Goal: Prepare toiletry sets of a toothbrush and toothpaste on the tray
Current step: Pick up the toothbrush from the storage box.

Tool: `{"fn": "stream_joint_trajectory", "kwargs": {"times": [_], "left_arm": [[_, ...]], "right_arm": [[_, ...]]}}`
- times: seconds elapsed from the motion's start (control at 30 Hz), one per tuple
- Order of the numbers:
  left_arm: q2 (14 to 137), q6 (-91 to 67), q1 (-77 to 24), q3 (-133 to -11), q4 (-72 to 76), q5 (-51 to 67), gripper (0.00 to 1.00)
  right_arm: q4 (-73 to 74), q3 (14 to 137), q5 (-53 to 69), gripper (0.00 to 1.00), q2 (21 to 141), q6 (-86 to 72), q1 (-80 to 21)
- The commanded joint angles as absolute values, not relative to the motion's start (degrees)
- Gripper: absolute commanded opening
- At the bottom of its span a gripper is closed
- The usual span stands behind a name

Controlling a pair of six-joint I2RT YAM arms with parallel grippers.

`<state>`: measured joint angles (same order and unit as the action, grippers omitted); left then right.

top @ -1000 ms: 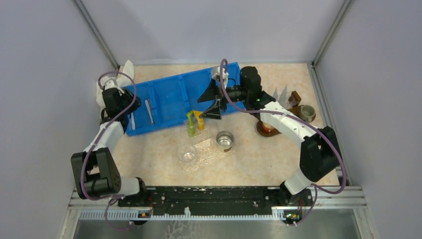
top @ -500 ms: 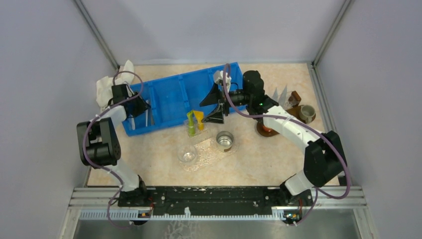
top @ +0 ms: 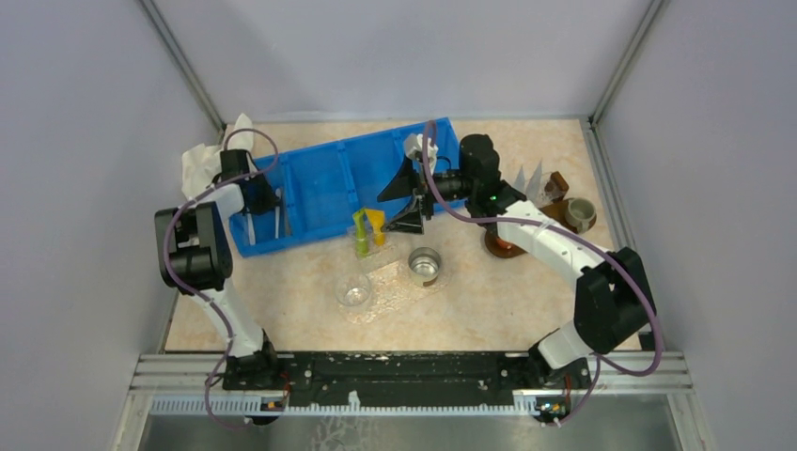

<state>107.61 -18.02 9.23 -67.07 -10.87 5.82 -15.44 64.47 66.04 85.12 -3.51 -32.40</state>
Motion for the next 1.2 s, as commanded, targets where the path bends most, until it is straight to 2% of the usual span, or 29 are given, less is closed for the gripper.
{"fn": "stream_joint_trajectory", "kwargs": {"times": [0.0, 0.07, 0.17, 0.27, 0.53, 0.63, 0.73, 0.87, 1.17], "left_arm": [[110.5, -15.6, 8.2, -68.9, -14.9, 2.2, 0.33], [111.2, -14.6, 7.5, -70.0, -16.9, -1.1, 0.31], [111.9, -13.2, 6.7, -71.2, -19.3, -6.3, 0.21], [112.0, -12.1, 6.2, -71.5, -19.9, -8.7, 0.19], [115.7, -10.8, 5.4, -74.0, -22.3, -10.4, 0.37], [117.2, -10.8, 5.5, -74.6, -22.2, -8.3, 0.37], [118.4, -10.8, 5.7, -74.8, -22.2, -6.1, 0.3], [118.8, -11.1, 6.1, -74.3, -21.7, -3.4, 0.0], [108.9, -10.9, 6.7, -72.4, -18.4, -5.1, 0.0]], "right_arm": [[-19.5, 64.3, 67.3, 0.79, 82.2, -4.5, -31.8], [-19.8, 64.2, 67.5, 0.79, 82.1, -4.8, -31.6], [-20.6, 63.8, 68.0, 0.79, 81.4, -5.6, -31.1], [-21.2, 63.3, 68.9, 0.79, 80.0, -6.6, -30.5], [-24.6, 61.7, 70.4, 0.79, 76.9, -9.4, -28.2], [-27.1, 60.9, 70.8, 0.79, 76.6, -11.7, -27.5], [-28.2, 60.6, 71.1, 0.79, 76.2, -12.6, -26.9], [-29.9, 60.3, 71.4, 0.79, 75.6, -14.2, -26.2], [-34.5, 59.2, 72.0, 0.79, 76.3, -17.9, -25.8]]}}
